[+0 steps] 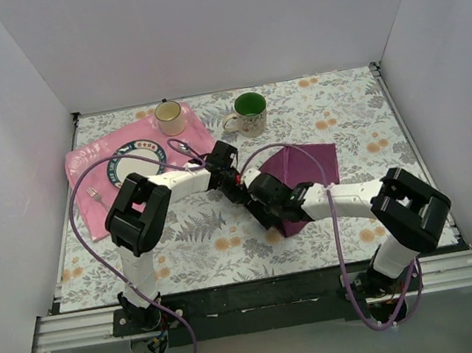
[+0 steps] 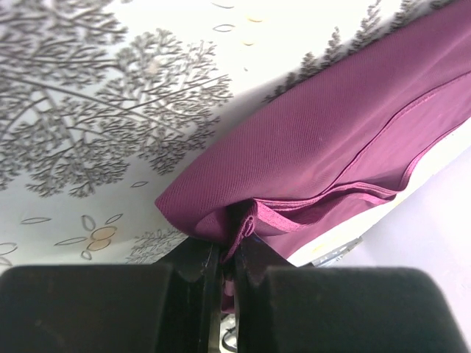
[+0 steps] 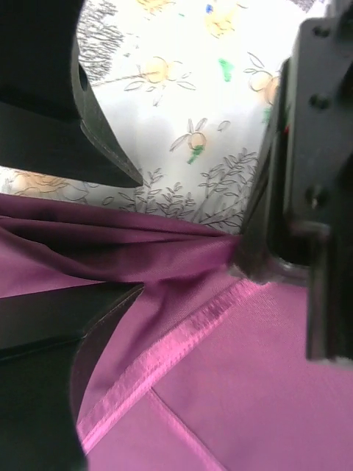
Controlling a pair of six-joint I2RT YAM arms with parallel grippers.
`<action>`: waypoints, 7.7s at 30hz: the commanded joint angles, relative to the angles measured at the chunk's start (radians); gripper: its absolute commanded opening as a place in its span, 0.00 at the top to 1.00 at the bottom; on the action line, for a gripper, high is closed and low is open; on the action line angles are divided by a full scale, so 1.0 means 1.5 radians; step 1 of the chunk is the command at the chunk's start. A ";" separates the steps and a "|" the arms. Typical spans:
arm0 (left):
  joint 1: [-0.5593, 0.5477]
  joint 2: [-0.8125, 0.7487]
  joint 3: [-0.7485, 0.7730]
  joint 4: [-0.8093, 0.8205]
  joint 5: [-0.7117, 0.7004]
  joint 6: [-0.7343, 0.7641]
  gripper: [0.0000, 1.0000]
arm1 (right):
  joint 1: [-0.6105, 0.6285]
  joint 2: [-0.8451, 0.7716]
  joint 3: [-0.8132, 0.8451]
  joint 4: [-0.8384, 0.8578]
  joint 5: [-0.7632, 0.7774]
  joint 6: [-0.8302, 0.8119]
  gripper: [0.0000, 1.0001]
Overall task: Fold the napkin, place the utensils inside, and roll it up
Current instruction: Roll the napkin with the utensil
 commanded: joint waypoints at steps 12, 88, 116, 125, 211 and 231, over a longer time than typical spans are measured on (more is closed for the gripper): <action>0.025 0.003 0.010 -0.034 0.051 0.011 1.00 | 0.078 0.087 -0.012 0.016 0.270 0.061 0.90; -0.024 0.012 -0.123 0.257 -0.037 0.168 1.00 | -0.372 0.166 0.031 -0.008 -0.587 0.016 0.86; -0.017 0.054 -0.121 0.212 -0.007 0.223 1.00 | -0.215 -0.024 0.078 -0.113 -0.146 -0.186 0.34; -0.017 0.054 -0.099 0.192 -0.006 0.246 1.00 | -0.230 0.023 0.073 -0.093 -0.152 -0.148 0.55; -0.025 -0.140 -0.384 0.528 -0.216 -0.061 0.55 | -0.336 0.100 -0.132 0.111 -0.449 0.175 0.99; -0.043 -0.081 -0.418 0.671 -0.245 0.040 0.90 | -0.334 0.106 -0.125 0.091 -0.432 0.128 0.99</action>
